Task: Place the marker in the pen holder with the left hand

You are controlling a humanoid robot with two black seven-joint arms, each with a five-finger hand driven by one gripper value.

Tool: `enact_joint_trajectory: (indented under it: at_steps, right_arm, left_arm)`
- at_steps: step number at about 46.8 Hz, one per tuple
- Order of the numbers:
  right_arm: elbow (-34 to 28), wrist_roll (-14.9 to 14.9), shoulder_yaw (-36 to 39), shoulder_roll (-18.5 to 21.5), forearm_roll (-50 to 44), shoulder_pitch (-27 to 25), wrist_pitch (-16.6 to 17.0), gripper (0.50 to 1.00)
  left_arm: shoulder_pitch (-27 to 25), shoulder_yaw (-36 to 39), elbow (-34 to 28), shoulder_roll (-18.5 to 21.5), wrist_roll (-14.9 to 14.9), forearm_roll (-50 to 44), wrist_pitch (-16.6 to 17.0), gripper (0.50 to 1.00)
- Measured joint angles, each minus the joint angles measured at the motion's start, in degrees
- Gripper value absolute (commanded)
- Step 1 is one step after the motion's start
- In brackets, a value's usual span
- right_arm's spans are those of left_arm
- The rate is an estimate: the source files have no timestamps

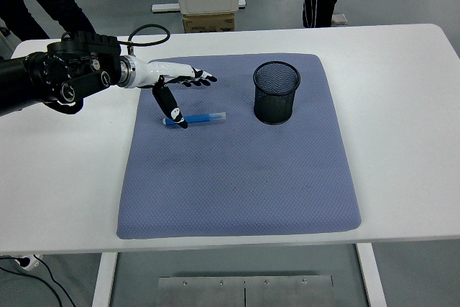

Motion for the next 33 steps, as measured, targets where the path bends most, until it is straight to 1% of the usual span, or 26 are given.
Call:
enact_joint_trajectory:
  at_steps: [1, 5, 17, 27, 33]
  right_arm:
    - [0.0, 0.0, 0.0, 0.0, 0.0, 0.0, 0.0, 1.0]
    - [0.0, 0.0, 0.0, 0.0, 0.0, 0.0, 0.0, 1.0]
    - [0.0, 0.1, 0.0, 0.0, 0.0, 0.0, 0.0, 1.0]
    - [0.0, 0.0, 0.0, 0.0, 0.0, 0.0, 0.0, 1.0]
    - [0.0, 0.0, 0.0, 0.0, 0.0, 0.0, 0.0, 1.0]
  left_arm:
    - [0.0, -0.1, 0.0, -0.2, 0.0, 0.0, -0.9, 1.0]
    - [0.0, -0.2, 0.1, -0.4, 0.0, 0.0, -1.8, 1.0]
    - [-0.1, -0.1, 0.5, -1.2, 0.2, 2.6, -2.0, 1.0]
    - [-0.1, -0.2, 0.7, -1.8, 3.3, 4.5, -1.7, 1.0]
    - [-0.1, -0.2, 1.0, -1.9, 3.5, 4.5, -1.6, 1.0]
